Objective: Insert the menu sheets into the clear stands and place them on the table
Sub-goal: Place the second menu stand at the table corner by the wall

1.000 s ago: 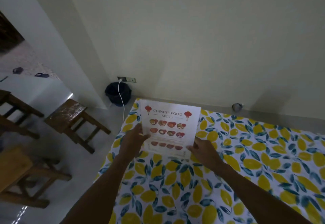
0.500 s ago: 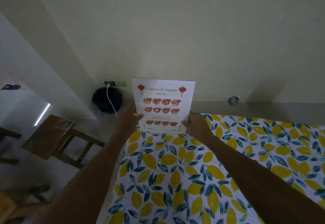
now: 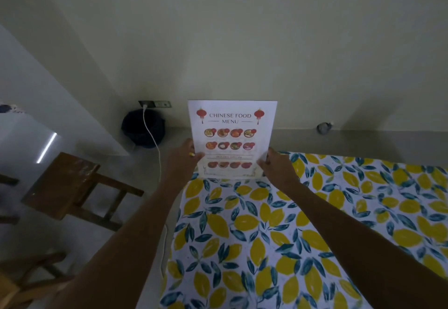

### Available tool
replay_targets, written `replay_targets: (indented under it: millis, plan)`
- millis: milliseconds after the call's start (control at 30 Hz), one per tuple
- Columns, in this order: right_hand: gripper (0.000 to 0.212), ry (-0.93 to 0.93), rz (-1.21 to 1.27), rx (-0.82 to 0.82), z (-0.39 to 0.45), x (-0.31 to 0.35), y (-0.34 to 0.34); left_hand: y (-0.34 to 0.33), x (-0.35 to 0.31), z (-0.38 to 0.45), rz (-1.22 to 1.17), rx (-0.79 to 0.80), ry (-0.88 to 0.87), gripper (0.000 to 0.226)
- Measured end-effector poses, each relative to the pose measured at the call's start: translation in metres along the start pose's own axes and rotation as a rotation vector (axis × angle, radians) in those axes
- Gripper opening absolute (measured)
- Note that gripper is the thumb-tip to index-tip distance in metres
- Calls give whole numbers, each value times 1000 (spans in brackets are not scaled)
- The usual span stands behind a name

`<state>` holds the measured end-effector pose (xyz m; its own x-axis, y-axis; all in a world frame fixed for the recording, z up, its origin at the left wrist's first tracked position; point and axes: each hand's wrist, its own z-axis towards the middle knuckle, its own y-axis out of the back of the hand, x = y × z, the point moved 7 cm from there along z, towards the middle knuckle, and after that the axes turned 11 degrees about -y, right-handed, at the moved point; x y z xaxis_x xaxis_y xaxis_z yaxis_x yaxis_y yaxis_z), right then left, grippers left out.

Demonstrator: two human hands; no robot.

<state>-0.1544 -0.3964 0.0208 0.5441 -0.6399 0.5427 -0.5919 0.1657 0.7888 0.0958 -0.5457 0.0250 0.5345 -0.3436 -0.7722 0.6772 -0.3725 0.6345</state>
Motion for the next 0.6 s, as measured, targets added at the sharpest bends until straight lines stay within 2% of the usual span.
replay_targets:
  millis: [300, 433, 600]
  plan:
    - [29, 10, -21, -26, -8, -1, -1, -5, 9, 1, -28, 38, 6, 35]
    - [26, 13, -20, -6, -8, 0, -1, -2, 1, 0, 69, -3, -4, 25]
    - [34, -1, 43, 25, -9, 1, 2, 1, -6, -3, 121, -42, -6, 28]
